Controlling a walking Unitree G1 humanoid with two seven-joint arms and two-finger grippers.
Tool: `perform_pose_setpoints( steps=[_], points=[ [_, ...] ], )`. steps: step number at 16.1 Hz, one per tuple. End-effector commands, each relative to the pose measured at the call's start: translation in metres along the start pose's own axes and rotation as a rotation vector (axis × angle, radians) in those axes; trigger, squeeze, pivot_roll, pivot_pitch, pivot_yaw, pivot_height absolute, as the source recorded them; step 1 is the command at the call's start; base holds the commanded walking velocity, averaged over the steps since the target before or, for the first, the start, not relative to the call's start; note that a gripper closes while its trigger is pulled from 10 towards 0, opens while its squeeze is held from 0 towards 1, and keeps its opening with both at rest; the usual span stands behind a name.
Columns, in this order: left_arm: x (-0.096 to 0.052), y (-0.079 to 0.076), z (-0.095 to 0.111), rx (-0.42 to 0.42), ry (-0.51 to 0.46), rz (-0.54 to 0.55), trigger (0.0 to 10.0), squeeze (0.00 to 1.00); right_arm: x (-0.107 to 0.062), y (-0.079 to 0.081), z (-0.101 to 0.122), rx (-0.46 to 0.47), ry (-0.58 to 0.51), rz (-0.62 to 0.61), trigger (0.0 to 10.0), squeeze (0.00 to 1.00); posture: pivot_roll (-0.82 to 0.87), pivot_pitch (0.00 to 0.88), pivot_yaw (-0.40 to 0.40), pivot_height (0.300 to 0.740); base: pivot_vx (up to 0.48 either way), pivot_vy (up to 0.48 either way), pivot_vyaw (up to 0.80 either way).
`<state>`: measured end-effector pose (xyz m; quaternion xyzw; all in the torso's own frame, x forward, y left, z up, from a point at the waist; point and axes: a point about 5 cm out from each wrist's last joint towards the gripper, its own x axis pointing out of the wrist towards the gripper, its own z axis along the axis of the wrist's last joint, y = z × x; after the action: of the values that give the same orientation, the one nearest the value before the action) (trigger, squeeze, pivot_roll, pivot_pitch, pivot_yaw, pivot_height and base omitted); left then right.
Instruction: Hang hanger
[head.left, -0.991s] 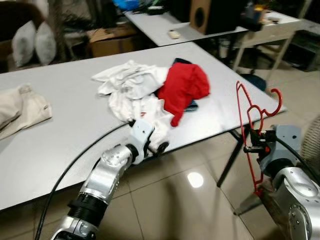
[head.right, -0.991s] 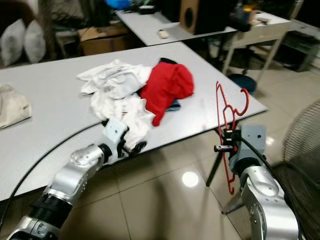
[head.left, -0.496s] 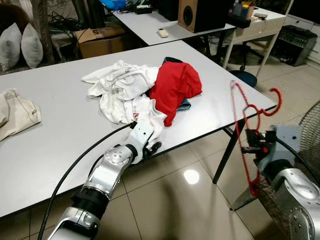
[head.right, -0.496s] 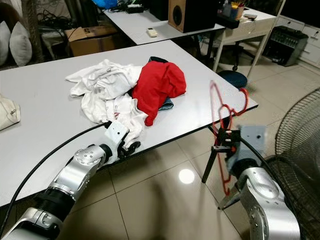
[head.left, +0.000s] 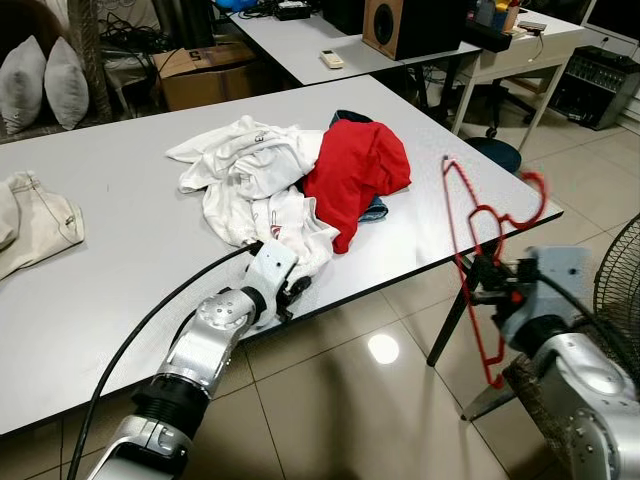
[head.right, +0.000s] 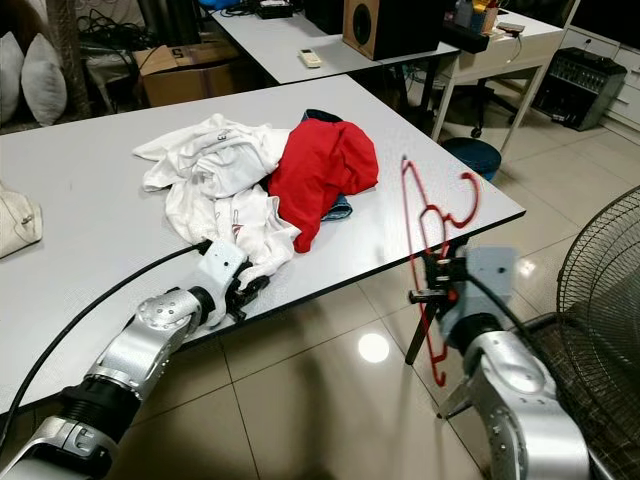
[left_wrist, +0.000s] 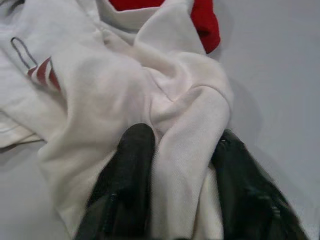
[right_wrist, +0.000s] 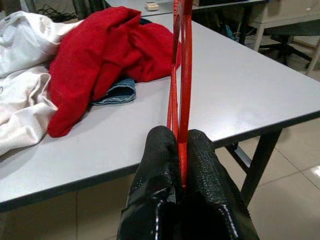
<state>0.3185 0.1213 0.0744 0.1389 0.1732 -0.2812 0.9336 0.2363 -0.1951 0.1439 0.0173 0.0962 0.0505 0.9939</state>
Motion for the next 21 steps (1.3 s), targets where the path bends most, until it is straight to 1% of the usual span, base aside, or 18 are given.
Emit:
perform_pose_setpoints(
  steps=[1, 4, 6, 7, 8, 10, 11, 12, 13, 14, 15, 16, 18, 19, 20, 21],
  points=[
    [-0.003, 0.004, -0.006, -0.01, 0.014, 0.011, 0.0, 0.0, -0.001, 0.0, 0.005, -0.011, -0.03, -0.004, 10.0, 0.0, -0.26, 0.0, 0.018, 0.74, 0.0, 0.0, 0.0],
    [-0.008, 0.009, -0.005, -0.012, -0.008, -0.017, 0.0, 0.0, 0.003, 0.004, 0.006, 0.008, -0.046, 0.006, 10.0, 0.0, -0.25, 0.0, 0.017, 0.74, 0.0, 0.0, 0.0],
    [-0.02, 0.016, 0.0, -0.006, -0.081, -0.074, 0.0, 0.0, 0.005, 0.005, 0.005, 0.0, -0.05, 0.0, 10.0, 0.0, -0.23, 0.0, 0.001, 0.74, 0.0, 0.0, 0.0],
    [-0.027, 0.023, 0.003, 0.007, -0.125, -0.091, 0.0, 0.0, 0.007, 0.005, 0.005, 0.0, -0.051, -0.004, 10.0, 0.0, -0.22, 0.0, -0.006, 0.74, 0.0, 0.0, 0.0],
    [-0.04, 0.034, 0.011, 0.015, -0.193, -0.12, 0.0, 0.0, 0.01, 0.005, 0.006, -0.01, -0.058, -0.002, 10.0, 0.0, -0.21, 0.0, -0.007, 0.74, 0.0, 0.0, 0.0],
    [-0.049, 0.042, 0.014, 0.013, -0.233, -0.135, 0.0, 0.0, 0.011, 0.005, 0.007, -0.014, -0.064, -0.003, 10.0, 0.0, -0.21, 0.0, -0.005, 0.74, 0.0, 0.0, 0.0],
    [-0.06, 0.051, 0.019, 0.019, -0.263, -0.137, 0.0, 0.0, 0.011, 0.002, 0.009, -0.015, -0.075, -0.014, 10.0, 0.0, -0.2, 0.0, -0.002, 0.74, 0.0, 0.0, 0.0],
    [-0.088, 0.079, 0.028, 0.038, -0.309, -0.097, 0.0, 0.0, 0.012, -0.004, 0.01, -0.002, -0.087, -0.041, 10.0, 0.0, -0.18, 0.0, -0.011, 0.74, 0.0, 0.0, 0.0],
    [-0.088, 0.079, 0.028, 0.038, -0.309, -0.097, 0.0, 0.0, 0.012, -0.004, 0.01, -0.002, -0.087, -0.041, 10.0, 0.0, -0.18, 0.0, -0.011, 0.74, 0.0, 0.0, 0.0],
    [-0.107, 0.103, 0.028, 0.062, -0.306, -0.012, 0.0, 0.0, 0.014, -0.003, 0.008, 0.001, -0.087, -0.043, 10.0, 0.0, -0.17, 0.0, -0.009, 0.74, 0.0, 0.0, 0.0],
    [-0.113, 0.115, 0.023, 0.066, -0.282, 0.064, 0.0, 0.0, 0.015, 0.001, 0.006, 0.002, -0.087, -0.038, 10.0, 0.0, -0.17, 0.0, 0.008, 0.74, 0.0, 0.0, 0.0],
    [-0.118, 0.13, 0.014, 0.056, -0.248, 0.188, 0.0, 0.0, 0.015, 0.005, 0.005, 0.005, -0.088, -0.034, 10.0, 0.0, -0.18, 0.0, 0.018, 0.74, 0.0, 0.0, 0.0],
    [-0.119, 0.139, 0.009, 0.053, -0.221, 0.31, 0.0, 0.0, 0.015, 0.006, 0.003, 0.009, -0.089, -0.038, 10.0, 0.0, -0.18, 0.0, 0.025, 0.74, 0.0, 0.0, 0.0],
    [-0.122, 0.145, 0.002, 0.03, -0.195, 0.411, 0.0, 0.0, 0.014, 0.005, 0.002, 0.01, -0.089, -0.042, 10.0, 0.0, -0.18, 0.0, 0.025, 0.74, 0.0, 0.0, 0.0],
    [-0.115, 0.131, -0.015, 0.11, -0.057, 0.298, 0.4, 0.0, 0.015, 0.005, 0.002, 0.01, -0.089, -0.038, 10.0, 0.0, -0.18, 0.0, 0.022, 0.74, 0.0, 0.0, 0.0],
    [-0.11, 0.12, -0.028, 0.162, 0.038, 0.211, 10.0, 0.0, 0.016, 0.005, 0.002, 0.007, -0.091, -0.032, 10.0, 0.0, -0.17, 0.0, 0.02, 0.74, 0.0, 0.0, 0.0]
  ],
)
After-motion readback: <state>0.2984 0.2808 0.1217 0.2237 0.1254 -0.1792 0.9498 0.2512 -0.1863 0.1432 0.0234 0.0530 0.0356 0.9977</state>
